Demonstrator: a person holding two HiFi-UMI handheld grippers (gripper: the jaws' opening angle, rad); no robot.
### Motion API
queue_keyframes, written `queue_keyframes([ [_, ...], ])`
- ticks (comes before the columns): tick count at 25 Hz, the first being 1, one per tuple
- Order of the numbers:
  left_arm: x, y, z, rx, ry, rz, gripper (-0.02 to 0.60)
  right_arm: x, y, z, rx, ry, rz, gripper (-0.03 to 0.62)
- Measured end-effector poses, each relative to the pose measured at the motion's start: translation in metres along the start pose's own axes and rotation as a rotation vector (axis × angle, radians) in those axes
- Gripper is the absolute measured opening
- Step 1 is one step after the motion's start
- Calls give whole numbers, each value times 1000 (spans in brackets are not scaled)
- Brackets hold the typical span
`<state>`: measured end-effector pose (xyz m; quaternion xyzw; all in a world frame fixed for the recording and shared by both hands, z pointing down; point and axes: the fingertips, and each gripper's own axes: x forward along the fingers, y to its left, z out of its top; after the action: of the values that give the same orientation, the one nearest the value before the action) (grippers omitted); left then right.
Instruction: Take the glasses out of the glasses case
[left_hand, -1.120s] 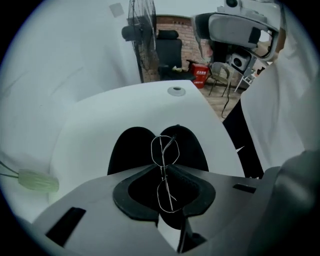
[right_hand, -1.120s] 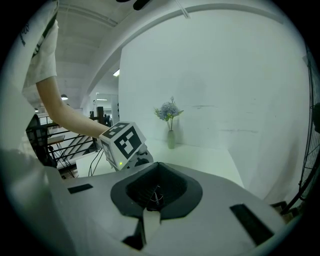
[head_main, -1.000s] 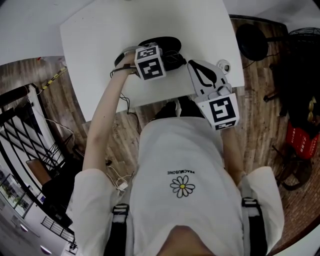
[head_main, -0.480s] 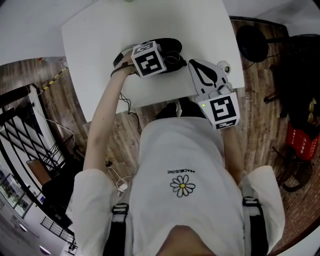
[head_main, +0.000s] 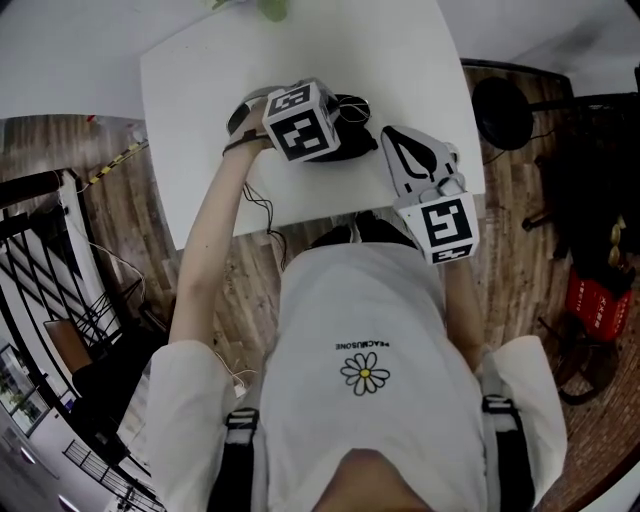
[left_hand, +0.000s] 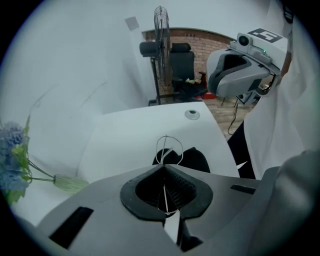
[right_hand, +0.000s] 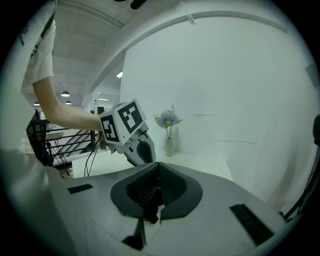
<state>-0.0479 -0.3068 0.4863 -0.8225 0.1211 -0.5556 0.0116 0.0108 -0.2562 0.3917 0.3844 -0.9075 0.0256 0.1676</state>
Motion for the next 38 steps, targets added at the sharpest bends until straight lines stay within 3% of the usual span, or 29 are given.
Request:
queue_keyframes([
  [13, -94, 49, 45, 88, -121, 322, 18, 3, -27, 60, -142, -142, -72, 9],
  [18, -156, 69, 62, 81, -237, 536, 18, 1, -29, 84, -164, -201, -97, 9],
  [23, -218, 81, 69, -24, -412, 756, 18, -1, -31, 109, -177, -270, -126, 9],
  [28, -267, 77, 66, -146, -563, 991, 18, -3, -24, 126, -337, -279, -145, 9],
  [30, -284, 71, 64, -210, -635, 1060, 18, -5, -22, 131, -349, -290, -153, 9],
  [33, -308, 61, 65, -279, -771, 1133, 18, -9, -24, 138, -303, -333, -173, 9],
  [36, -323, 48, 56, -492, -1007, 1142, 18, -11, -28, 143, -231, -369, -195, 9],
  [38, -329, 39, 46, -578, -1106, 1150, 18, -13, -32, 144, -181, -384, -207, 9],
])
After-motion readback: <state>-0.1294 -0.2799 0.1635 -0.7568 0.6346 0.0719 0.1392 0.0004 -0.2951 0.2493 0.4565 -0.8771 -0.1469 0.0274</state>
